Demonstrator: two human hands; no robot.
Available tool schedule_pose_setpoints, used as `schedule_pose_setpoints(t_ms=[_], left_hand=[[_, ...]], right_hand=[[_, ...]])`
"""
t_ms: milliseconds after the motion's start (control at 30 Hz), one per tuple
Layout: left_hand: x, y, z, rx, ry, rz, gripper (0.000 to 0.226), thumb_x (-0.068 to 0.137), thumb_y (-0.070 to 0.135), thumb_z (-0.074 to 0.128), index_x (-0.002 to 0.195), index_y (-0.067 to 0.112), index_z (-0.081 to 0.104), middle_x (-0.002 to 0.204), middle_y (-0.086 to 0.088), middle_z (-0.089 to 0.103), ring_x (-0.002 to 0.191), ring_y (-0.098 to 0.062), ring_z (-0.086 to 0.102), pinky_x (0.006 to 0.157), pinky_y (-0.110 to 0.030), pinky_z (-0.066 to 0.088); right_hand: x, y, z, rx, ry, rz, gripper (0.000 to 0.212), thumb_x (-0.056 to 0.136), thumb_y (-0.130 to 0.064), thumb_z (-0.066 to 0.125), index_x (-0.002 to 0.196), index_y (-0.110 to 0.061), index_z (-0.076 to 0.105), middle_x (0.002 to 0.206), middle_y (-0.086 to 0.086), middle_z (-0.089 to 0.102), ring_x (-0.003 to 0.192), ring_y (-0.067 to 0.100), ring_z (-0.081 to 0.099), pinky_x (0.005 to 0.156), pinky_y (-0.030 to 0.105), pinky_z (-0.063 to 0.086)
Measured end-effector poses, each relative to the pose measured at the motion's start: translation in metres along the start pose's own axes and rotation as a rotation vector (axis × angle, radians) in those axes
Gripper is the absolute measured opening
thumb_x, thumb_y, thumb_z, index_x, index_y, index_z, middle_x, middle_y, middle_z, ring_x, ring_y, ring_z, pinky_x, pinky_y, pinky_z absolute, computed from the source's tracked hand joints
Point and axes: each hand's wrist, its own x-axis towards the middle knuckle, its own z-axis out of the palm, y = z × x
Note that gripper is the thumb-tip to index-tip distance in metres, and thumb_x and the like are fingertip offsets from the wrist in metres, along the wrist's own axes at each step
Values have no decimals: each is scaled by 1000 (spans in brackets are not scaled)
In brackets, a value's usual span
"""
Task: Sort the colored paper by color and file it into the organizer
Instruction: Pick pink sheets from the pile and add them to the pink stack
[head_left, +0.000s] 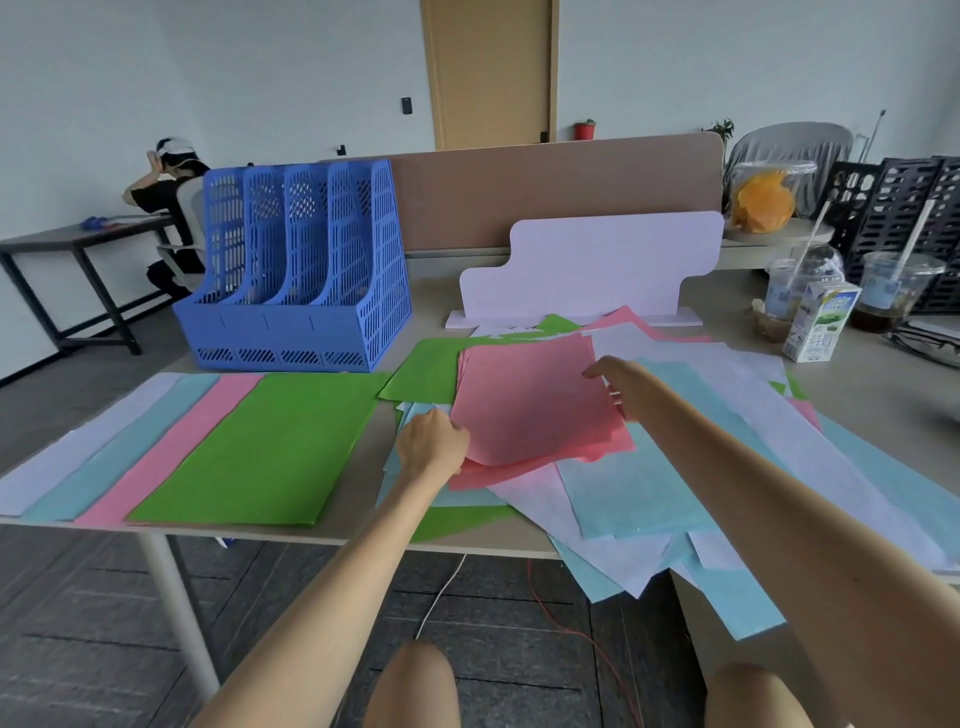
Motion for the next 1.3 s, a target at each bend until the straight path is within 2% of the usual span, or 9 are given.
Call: schedule_pose_setpoints(t_ms=[200, 333, 500, 567, 700, 833, 967, 1100, 1300], left_hand=[[2, -5, -6, -58, -130, 39, 17, 85, 12, 44, 75, 7, 56, 54, -1, 64, 54, -13, 62, 54, -22, 44], [0, -6, -9, -60, -210, 66, 15, 78, 15, 48, 63, 11, 49, 48, 1, 59, 53, -15, 61, 60, -24, 45], [2, -7, -8, -23, -208, 80, 20, 78, 19, 51, 60, 12, 50, 48, 1, 60, 50, -12, 58, 57, -22, 44], [4, -9, -8, -55, -211, 71, 14, 76, 19, 53, 64, 12, 50, 46, 1, 60, 43, -7, 57, 53, -20, 42], [4, -12, -8, -144, -164, 64, 19, 79, 19, 60, 92, 14, 47, 59, 1, 67, 49, -10, 65, 59, -29, 55], [1, -13, -7, 51, -112, 213, 43, 86, 28, 56, 128, 28, 45, 86, 2, 71, 67, -17, 68, 63, -29, 54], [3, -10, -7, 215, -58, 340, 36, 93, 35, 50, 126, 26, 60, 115, 2, 68, 85, -21, 68, 76, -29, 53], [4, 3, -6, 267, 120, 361, 28, 92, 35, 52, 106, 19, 69, 104, -3, 65, 86, -21, 64, 74, -29, 46], [23, 26, 11, -136, 34, 124, 51, 90, 34, 59, 130, 7, 44, 131, -13, 43, 125, -30, 39, 96, -41, 39]], right_hand=[[0, 7, 1, 0, -62, -10, 20, 88, -26, 63, 90, -10, 51, 71, 4, 37, 56, 15, 36, 48, 24, 30], [-5, 13, 3, 76, -206, -8, 17, 86, -23, 65, 99, -12, 59, 59, 2, 62, 47, 16, 57, 45, 21, 46], [-12, 9, 8, 172, -393, -101, 26, 87, -20, 62, 110, -8, 62, 88, 11, 69, 72, 23, 65, 73, 33, 53], [-17, 7, 10, 229, -425, -99, 23, 86, -16, 61, 107, -7, 63, 88, 13, 68, 70, 24, 66, 68, 32, 55], [-9, 6, 12, 181, -182, -97, 54, 66, -7, 75, 116, 5, 58, 88, 15, 67, 61, 26, 65, 50, 31, 55], [-1, 11, 4, 48, -18, -101, 39, 68, 4, 74, 102, 8, 57, 84, 16, 60, 63, 25, 61, 52, 31, 52], [2, 23, 0, -178, 21, -179, 18, 70, 3, 72, 69, -7, 56, 71, 8, 52, 69, 21, 49, 60, 28, 37], [2, 33, -4, -158, 58, -287, 7, 75, 1, 67, 72, -6, 66, 75, 10, 57, 70, 19, 52, 61, 28, 41], [-14, 43, -26, 9, 56, -331, 15, 79, 2, 64, 86, -10, 69, 79, 10, 60, 71, 22, 55, 69, 35, 49]])
